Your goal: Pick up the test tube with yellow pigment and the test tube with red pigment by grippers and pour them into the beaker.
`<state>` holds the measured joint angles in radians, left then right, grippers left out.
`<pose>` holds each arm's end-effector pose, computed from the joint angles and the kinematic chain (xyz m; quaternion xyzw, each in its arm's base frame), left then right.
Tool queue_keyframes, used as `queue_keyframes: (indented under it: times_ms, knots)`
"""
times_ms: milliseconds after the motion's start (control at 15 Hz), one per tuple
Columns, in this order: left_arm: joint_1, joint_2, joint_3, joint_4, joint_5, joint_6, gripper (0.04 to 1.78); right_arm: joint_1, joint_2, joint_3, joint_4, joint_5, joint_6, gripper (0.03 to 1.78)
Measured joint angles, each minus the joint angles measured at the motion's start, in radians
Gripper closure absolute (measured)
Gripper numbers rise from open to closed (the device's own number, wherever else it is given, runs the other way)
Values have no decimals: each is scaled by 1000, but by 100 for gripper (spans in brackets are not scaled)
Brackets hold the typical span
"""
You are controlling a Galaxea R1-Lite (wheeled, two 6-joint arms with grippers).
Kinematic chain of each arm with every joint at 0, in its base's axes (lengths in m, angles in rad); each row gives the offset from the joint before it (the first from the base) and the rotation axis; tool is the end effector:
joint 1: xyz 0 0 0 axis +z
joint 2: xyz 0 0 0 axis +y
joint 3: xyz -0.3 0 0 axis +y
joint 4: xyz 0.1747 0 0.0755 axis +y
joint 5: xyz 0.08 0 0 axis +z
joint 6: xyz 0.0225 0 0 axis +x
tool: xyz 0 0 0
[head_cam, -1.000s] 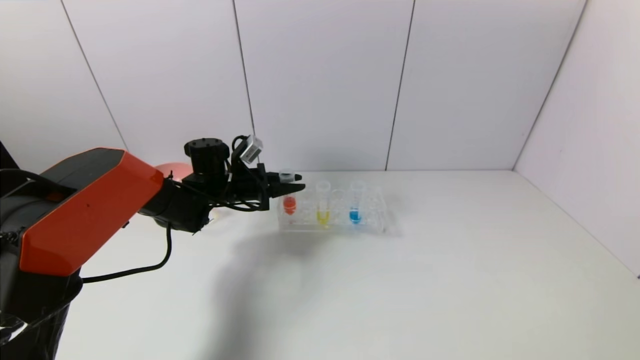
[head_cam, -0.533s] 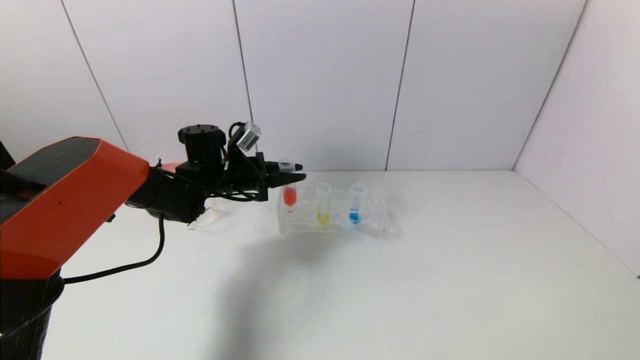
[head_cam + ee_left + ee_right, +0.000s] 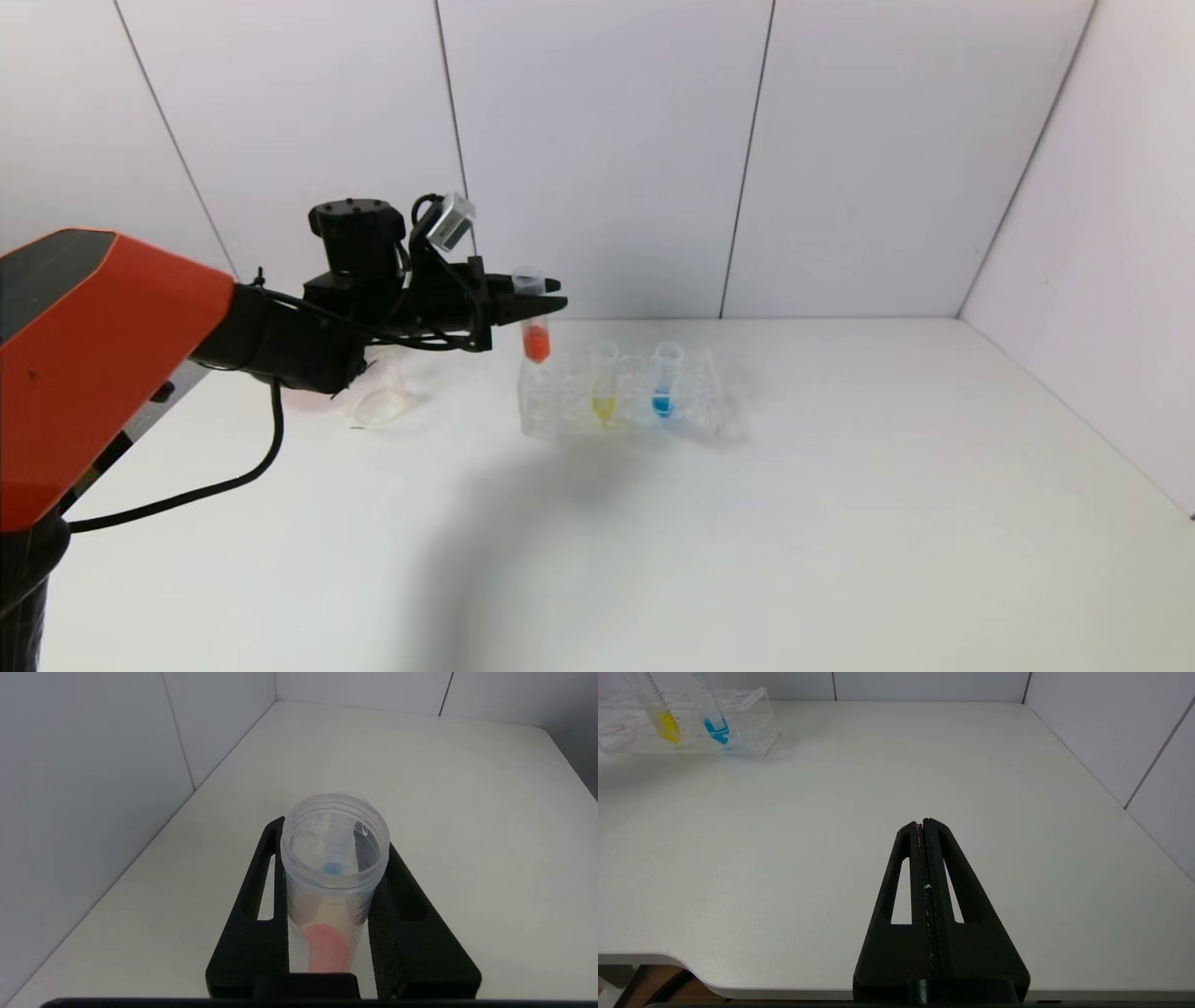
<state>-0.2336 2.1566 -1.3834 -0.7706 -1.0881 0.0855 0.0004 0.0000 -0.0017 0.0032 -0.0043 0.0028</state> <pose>0.4177 -0.1199 0.1818 0.0332 -0.0250 -0.6133 0.7888 -0.0229 -0.0001 0.0756 0.0014 0.0007 -0.0020 1.0000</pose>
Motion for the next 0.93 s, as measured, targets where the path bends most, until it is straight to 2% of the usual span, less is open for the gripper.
queue_keyframes:
  times_ms: [267, 667, 933]
  knots:
    - [37, -115, 7, 117, 61, 0, 133, 0, 0, 0, 0, 0, 0, 170]
    - [120, -283, 41, 288, 390, 9, 133, 0, 0, 0, 0, 0, 0, 170]
    - [176, -366, 103, 291, 520, 1, 133, 0, 0, 0, 0, 0, 0, 170]
